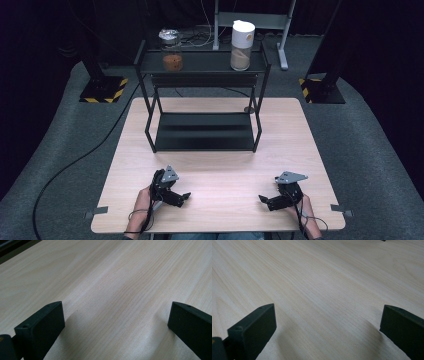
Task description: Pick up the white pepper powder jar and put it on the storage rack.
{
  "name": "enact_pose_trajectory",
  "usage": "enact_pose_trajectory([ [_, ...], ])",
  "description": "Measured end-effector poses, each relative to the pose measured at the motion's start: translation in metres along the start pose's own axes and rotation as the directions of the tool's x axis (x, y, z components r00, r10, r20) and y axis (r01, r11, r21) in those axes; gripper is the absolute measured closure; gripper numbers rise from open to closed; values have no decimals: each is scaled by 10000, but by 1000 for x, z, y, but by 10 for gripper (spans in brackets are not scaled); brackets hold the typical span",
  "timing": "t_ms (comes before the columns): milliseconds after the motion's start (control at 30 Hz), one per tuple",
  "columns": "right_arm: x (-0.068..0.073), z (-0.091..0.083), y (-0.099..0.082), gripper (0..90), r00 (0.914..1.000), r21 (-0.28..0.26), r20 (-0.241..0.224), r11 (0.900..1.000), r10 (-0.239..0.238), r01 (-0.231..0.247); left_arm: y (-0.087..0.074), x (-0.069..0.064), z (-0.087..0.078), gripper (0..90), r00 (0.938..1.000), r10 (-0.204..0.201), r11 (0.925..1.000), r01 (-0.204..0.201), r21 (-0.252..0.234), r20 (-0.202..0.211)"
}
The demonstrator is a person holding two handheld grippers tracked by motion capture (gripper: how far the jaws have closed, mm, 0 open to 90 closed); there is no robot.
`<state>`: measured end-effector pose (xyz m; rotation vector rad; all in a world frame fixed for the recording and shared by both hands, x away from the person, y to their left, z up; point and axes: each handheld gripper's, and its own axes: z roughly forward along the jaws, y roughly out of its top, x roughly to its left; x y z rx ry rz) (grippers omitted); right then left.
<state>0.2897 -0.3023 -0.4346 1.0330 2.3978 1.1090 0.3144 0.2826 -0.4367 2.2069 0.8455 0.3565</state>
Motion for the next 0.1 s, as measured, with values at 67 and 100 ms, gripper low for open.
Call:
enact_pose_trajectory([
  [67,0,-1,-2,0,10000,-108,47,9999,75,-75,0,0,0,2,10000,0,10000,0,1,-1],
  [100,0,-2,-4,0,10000,-194,63,9998,72,-71,0,0,0,2,10000,0,10000,0,2,-2],
])
